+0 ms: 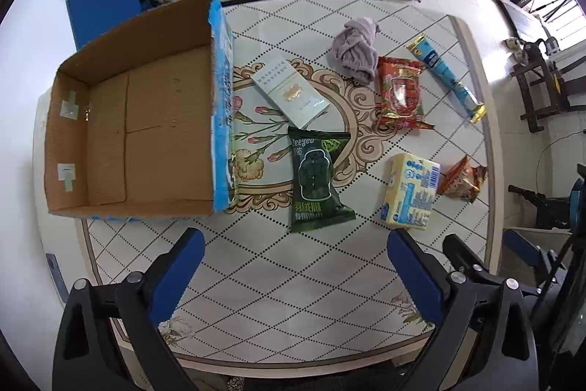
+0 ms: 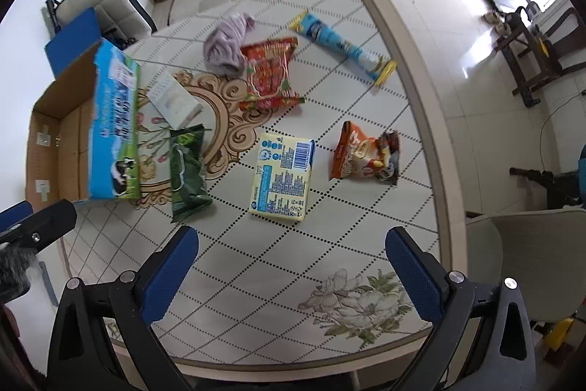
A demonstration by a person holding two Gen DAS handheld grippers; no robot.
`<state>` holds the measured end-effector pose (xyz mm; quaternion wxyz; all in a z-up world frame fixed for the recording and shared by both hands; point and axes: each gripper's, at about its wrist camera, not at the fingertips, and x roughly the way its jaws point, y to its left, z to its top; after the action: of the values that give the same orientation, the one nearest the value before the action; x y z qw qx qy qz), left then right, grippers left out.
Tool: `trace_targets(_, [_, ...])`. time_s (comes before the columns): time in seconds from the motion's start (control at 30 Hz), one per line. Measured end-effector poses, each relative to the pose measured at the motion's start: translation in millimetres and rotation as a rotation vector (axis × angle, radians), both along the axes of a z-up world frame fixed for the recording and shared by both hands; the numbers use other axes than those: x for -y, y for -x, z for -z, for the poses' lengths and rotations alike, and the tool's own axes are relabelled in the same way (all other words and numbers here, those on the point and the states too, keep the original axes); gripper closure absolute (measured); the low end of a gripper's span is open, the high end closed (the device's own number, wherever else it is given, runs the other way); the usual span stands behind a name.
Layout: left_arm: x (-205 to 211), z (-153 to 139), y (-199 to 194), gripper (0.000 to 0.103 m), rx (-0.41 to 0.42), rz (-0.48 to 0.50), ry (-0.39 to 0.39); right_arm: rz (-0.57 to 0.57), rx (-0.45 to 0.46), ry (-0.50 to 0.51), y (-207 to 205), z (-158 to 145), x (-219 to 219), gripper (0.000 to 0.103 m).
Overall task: Organize soft objects
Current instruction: 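Grasp the green snack bag with the left tool while the right tool grasps the yellow milk carton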
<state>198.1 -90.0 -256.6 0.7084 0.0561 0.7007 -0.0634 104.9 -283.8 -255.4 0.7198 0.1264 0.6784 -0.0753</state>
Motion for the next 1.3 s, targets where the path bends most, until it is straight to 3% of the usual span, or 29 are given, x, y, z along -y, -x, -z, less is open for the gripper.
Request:
trace_targets(0.1, [13.2, 37.3, -22.8, 0.002, -0.073, 0.011, -0.012, 0.048, -0.064, -0.067, -22.5, 56.9, 7.5, 0.0])
trace_targets(0.3, [24.2, 94.7, -56.0, 0.002, -0.179, 0.032, -0.079, 0.095, -0.139, -0.156, -43.1, 118.0, 10.1, 0.001])
trace_targets(0.33, [23.9, 102.1, -59.3, 0.002, -0.197, 0.03, -0.084, 0.099, -0.157, -0.161, -45.1, 125.5, 10.1, 0.007])
trace_targets(0.37, [23.1, 109.8, -61.2, 0.002, -0.217, 0.025, -0.083, 0.1, -0.178, -0.17, -46.0, 132.7, 10.8, 0.022])
trace_targets(0.43, [22.4, 121.3, -62.6, 0.002, -0.244, 0.027, -0.093, 0.104, -0.207, -0.169, -44.7, 139.4, 15.7, 0.035])
trace_targets(0.63, [32.2, 147.9, -51.9, 0.004, -0.301, 0.088, -0.11, 0.099, -0.221, -0.151, -35.9, 136.3, 32.5, 0.035])
trace_targets(0.73, [30.9, 163.8, -45.8, 0.055, -0.35, 0.084, -0.124, 0.069, -0.243, -0.142, -37.4, 143.9, 29.9, 0.035])
trace_targets(0.77, [29.4, 168.0, -43.5, 0.059, -0.364, 0.08, -0.121, 0.062, -0.249, -0.139, -37.4, 144.9, 29.5, 0.035])
trace_targets(0.9, [26.2, 159.5, -36.4, 0.072, -0.307, 0.067, -0.113, 0.06, -0.236, -0.157, -36.2, 144.4, 33.5, 0.037])
trace_targets(1.07, [17.8, 119.6, -24.3, 0.074, -0.236, 0.039, -0.078, 0.046, -0.211, -0.185, -27.2, 118.3, 44.8, 0.038])
trace_targets(1.17, [11.7, 81.5, -11.0, 0.074, -0.186, 0.024, -0.032, 0.017, -0.17, -0.202, -20.0, 91.3, 44.0, 0.038])
trace_targets(1.3, [-7.3, 10.0, 6.5, 0.074, -0.099, 0.004, 0.047, -0.041, -0.098, -0.243, -16.0, 40.9, 38.7, 0.038])
